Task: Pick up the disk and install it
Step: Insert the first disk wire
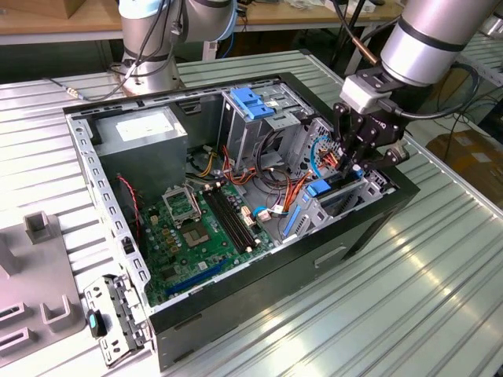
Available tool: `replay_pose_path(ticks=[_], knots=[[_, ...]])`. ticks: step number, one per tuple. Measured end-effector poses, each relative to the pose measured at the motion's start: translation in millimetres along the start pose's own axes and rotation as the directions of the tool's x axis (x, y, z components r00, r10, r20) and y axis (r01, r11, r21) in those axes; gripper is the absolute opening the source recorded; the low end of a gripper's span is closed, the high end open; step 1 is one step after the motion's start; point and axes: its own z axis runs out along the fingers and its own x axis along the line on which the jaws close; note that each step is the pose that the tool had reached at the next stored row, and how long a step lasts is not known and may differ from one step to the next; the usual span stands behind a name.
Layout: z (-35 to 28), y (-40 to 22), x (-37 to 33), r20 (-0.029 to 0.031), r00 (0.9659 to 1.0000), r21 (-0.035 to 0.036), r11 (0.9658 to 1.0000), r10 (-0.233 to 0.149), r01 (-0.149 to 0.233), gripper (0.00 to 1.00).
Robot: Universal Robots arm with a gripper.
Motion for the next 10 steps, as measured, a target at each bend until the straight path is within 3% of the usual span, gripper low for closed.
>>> replay_pose_path(ticks=[2,6,8,10], knots=[[-4.8,0.0,0.0,0.0001,1.0000,0.0000,1.0000,0.000,0.000,0.24],[-5.8,0.0,0.0,0.0004,1.0000,0.0001,1.0000,0.000,0.000,0.24],[-5.9,0.0,0.0,0.0002,1.0000,0.0000,1.0000,0.000,0.000,0.11],[-5.9,0.0,0.0,0.0002,1.0000,0.0000,1.0000,0.000,0.000,0.11]])
